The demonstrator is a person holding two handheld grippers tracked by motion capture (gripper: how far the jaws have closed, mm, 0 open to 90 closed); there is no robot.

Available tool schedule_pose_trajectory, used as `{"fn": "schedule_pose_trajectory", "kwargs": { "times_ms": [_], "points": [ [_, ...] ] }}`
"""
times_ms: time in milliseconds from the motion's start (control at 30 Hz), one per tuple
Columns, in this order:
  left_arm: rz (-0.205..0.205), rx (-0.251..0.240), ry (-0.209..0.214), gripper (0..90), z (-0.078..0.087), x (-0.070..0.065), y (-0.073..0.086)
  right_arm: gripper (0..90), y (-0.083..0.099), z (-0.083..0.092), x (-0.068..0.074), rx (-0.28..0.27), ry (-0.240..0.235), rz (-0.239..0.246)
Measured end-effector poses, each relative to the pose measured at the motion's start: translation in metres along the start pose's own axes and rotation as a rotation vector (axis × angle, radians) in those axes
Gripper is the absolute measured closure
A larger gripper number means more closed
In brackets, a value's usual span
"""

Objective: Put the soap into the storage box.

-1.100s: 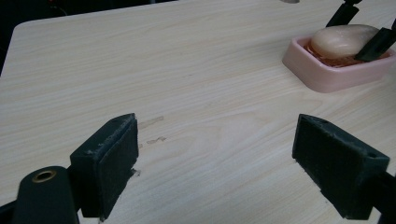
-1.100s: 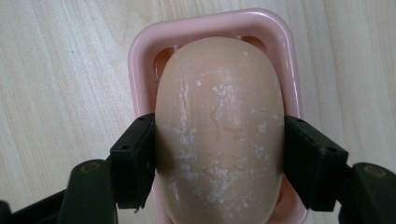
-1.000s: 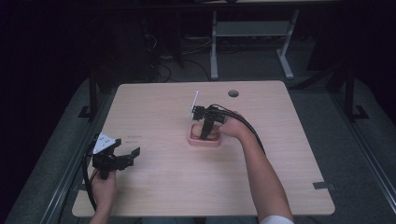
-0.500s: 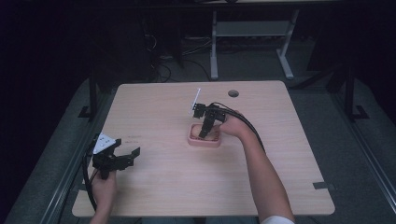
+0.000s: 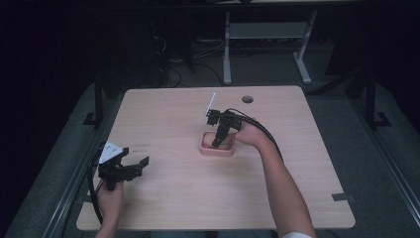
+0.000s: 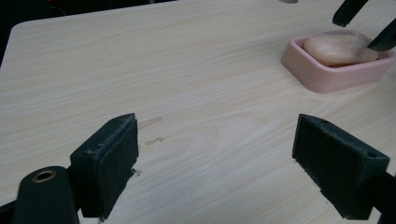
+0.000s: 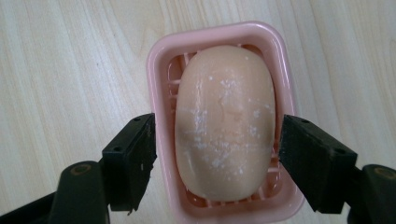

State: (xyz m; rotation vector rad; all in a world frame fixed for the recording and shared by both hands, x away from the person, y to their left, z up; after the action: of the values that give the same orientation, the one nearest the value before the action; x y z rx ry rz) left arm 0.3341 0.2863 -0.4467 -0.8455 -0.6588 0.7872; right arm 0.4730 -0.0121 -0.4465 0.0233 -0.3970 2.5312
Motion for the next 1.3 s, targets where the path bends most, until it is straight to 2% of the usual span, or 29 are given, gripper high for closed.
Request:
{"fn": "schedule_pose_trajectory", "kwargs": {
  "times_ms": [367, 567, 700, 1300],
  "points": [
    [0.003, -0.003, 0.0, 14.2, 0.0, 0.0, -0.001, 26.9, 0.011, 0.008, -0.005, -0.021, 0.002, -0.028],
    [-0.011, 0.006, 0.009, 14.2, -0.002, -0.002, -0.001, 26.8, 0.022, 0.013, -0.008, -0.027, 0.009, -0.043],
    [-0.002, 0.0, 0.006, 14.2, -0.002, -0.002, -0.002, 26.8, 0.027, 0.016, -0.01, -0.034, 0.009, -0.057],
    [-0.007, 0.0, 0.007, 14.2, -0.002, -0.002, -0.002, 26.8, 0.046, 0.026, -0.014, -0.058, 0.011, -0.072]
  ]
}}
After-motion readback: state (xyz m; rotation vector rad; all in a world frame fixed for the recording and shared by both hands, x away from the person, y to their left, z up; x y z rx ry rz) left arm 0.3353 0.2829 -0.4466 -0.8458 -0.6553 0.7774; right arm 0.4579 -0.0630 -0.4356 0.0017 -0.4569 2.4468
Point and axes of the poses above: each handheld gripper's, and its own axes: z roughly backward along the jaws, y roughly out of its underside, x roughly to its left, the point moved 5 cm from there along -z, roughly forward along the jaws, and after that the axes turned 15 degrees about -z, right-handed, at the moved point
